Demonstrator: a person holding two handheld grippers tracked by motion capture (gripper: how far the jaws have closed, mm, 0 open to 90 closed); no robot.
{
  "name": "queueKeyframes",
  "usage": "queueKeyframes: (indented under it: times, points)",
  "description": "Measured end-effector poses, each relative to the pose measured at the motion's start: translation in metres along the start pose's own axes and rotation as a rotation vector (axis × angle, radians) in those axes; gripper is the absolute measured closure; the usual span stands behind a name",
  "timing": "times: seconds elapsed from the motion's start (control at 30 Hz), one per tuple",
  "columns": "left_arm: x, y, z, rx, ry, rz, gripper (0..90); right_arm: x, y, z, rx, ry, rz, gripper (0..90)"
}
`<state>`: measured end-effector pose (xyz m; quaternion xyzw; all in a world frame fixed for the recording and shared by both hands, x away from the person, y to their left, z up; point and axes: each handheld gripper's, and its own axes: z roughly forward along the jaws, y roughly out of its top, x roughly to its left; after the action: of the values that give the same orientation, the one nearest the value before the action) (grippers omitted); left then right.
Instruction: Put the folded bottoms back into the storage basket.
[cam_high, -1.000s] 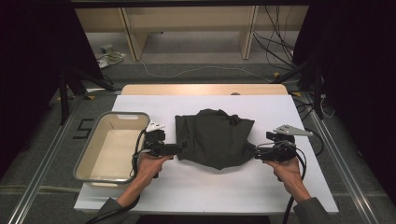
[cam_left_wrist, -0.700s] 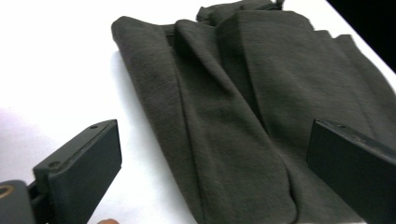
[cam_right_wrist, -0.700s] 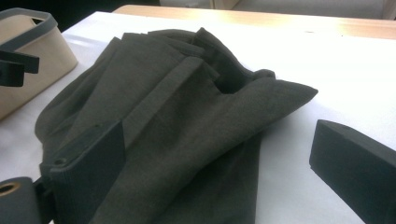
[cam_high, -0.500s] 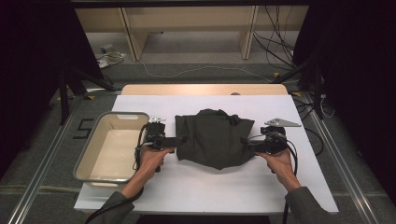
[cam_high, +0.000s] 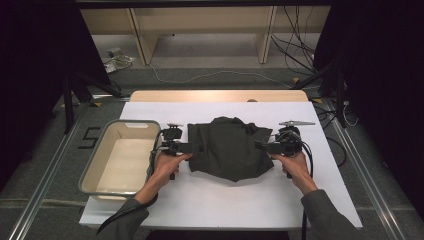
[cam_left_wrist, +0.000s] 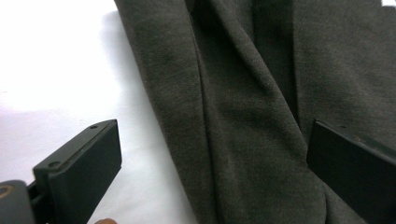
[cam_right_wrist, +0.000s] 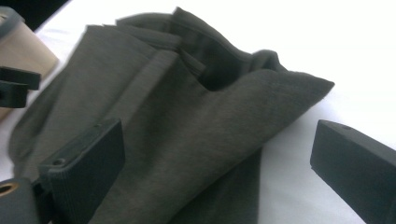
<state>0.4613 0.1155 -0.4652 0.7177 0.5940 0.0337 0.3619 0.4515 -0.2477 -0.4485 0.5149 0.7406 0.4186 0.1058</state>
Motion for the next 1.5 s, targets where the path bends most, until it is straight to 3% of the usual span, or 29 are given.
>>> queueKeyframes:
  times: [0.2, 0.6, 0.97, 1.17, 1.33, 1.5]
  points:
    - [-0.001, 0.005, 0.01, 0.038, 0.0, 0.005, 3.0, -0.007, 0.004, 0.014, 0.055, 0.005, 0.024, 3.5]
    - [0.001, 0.008, 0.023, 0.08, 0.006, 0.004, 2.9, -0.007, 0.01, 0.049, 0.168, 0.023, 0.01, 1.4]
    - [0.003, 0.009, 0.032, 0.122, 0.003, -0.003, 1.4, -0.009, 0.014, 0.063, 0.205, 0.02, 0.02, 1.2]
    - [-0.003, 0.01, 0.036, 0.135, 0.001, 0.015, 0.6, -0.007, 0.014, 0.072, 0.234, 0.013, 0.019, 0.3]
    - [-0.014, 0.009, 0.041, 0.163, 0.003, 0.081, 0.2, -0.007, 0.014, 0.077, 0.256, 0.012, 0.021, 0.1]
    - [-0.015, 0.01, 0.041, 0.156, -0.011, 0.077, 5.9, -0.006, 0.015, 0.078, 0.265, 0.017, 0.022, 0.7]
